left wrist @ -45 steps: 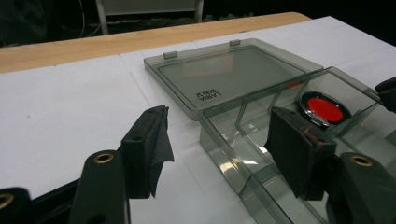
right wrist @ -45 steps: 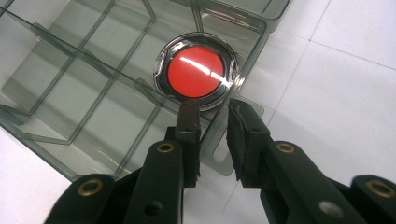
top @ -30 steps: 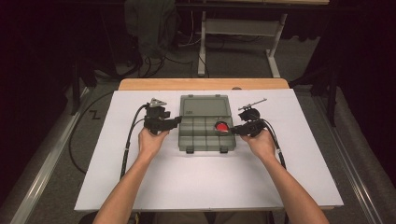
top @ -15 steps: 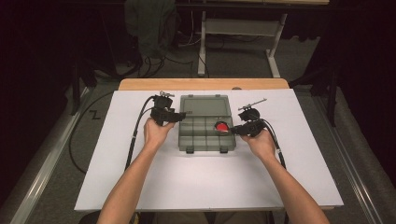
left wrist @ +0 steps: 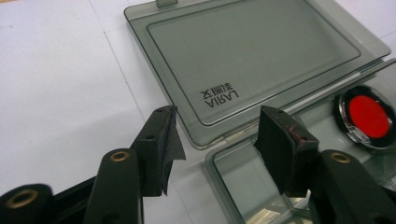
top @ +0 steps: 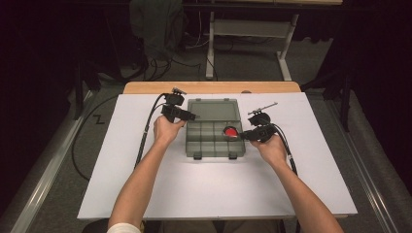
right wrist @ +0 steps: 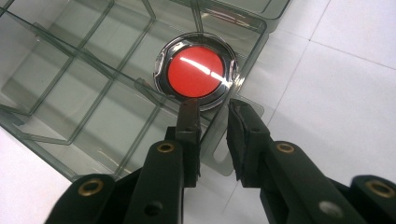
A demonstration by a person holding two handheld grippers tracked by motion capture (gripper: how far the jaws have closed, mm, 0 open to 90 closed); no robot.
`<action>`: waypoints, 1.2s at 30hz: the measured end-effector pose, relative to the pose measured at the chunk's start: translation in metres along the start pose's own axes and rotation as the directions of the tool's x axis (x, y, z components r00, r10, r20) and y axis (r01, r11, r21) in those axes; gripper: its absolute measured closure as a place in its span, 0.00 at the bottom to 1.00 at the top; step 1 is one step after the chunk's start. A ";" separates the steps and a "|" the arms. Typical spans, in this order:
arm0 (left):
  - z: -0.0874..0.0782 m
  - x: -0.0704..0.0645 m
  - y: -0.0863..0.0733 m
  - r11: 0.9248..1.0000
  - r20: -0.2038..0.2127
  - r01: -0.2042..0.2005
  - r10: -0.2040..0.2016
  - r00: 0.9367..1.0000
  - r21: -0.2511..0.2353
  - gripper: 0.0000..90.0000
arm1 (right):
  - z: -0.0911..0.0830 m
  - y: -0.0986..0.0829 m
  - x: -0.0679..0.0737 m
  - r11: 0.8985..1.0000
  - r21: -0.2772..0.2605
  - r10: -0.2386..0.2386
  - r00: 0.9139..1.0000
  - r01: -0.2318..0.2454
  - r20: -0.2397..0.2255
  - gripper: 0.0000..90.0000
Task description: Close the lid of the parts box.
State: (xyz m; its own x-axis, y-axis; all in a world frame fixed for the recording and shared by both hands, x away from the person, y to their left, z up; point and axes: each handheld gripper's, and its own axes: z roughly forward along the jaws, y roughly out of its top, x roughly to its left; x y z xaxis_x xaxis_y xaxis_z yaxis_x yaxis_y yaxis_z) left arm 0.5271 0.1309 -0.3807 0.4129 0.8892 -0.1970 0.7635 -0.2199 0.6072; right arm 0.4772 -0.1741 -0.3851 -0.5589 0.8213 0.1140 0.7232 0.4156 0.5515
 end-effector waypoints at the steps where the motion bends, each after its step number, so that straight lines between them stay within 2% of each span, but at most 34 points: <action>1: 0.001 0.001 0.002 1.000 0.001 -0.001 0.001 1.000 0.006 0.53 | 0.000 0.000 0.000 1.000 0.000 0.000 1.000 0.000 -0.001 0.85; 5: 0.007 0.006 0.006 0.999 0.005 0.029 -0.029 1.000 0.017 0.55 | 0.000 0.000 0.000 1.000 0.001 -0.001 1.000 0.001 -0.003 0.85; 8: 0.013 0.009 0.007 0.998 -0.004 0.043 -0.043 0.999 0.048 0.55 | 0.000 0.000 -0.001 1.000 0.002 0.001 1.000 -0.001 -0.004 0.85; 18: 0.022 0.015 0.009 0.994 0.021 0.089 -0.091 0.996 0.060 0.58 | 0.000 0.000 0.000 1.000 0.000 0.003 1.000 -0.003 -0.003 0.85; 26: 0.031 0.020 0.008 0.989 0.059 0.133 -0.137 0.989 0.067 0.60 | 0.000 0.000 -0.001 1.000 -0.001 -0.001 1.000 0.001 -0.005 0.85; 31: 0.036 0.025 0.007 0.981 0.090 0.175 -0.182 0.979 0.079 0.58 | 0.000 0.000 -0.001 1.000 -0.001 0.001 1.000 -0.001 -0.006 0.85; 36: 0.037 0.027 0.007 0.979 0.104 0.187 -0.195 0.975 0.078 0.56 | 0.000 0.000 -0.001 1.000 0.000 0.000 1.000 0.000 -0.006 0.85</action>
State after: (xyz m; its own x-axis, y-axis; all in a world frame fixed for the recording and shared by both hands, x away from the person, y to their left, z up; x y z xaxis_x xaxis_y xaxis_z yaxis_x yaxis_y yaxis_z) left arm 0.5619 0.1387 -0.4104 0.3053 0.8686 -0.3902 0.8636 -0.0799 0.4978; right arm 0.4777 -0.1749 -0.3852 -0.5610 0.8192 0.1190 0.7235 0.4154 0.5514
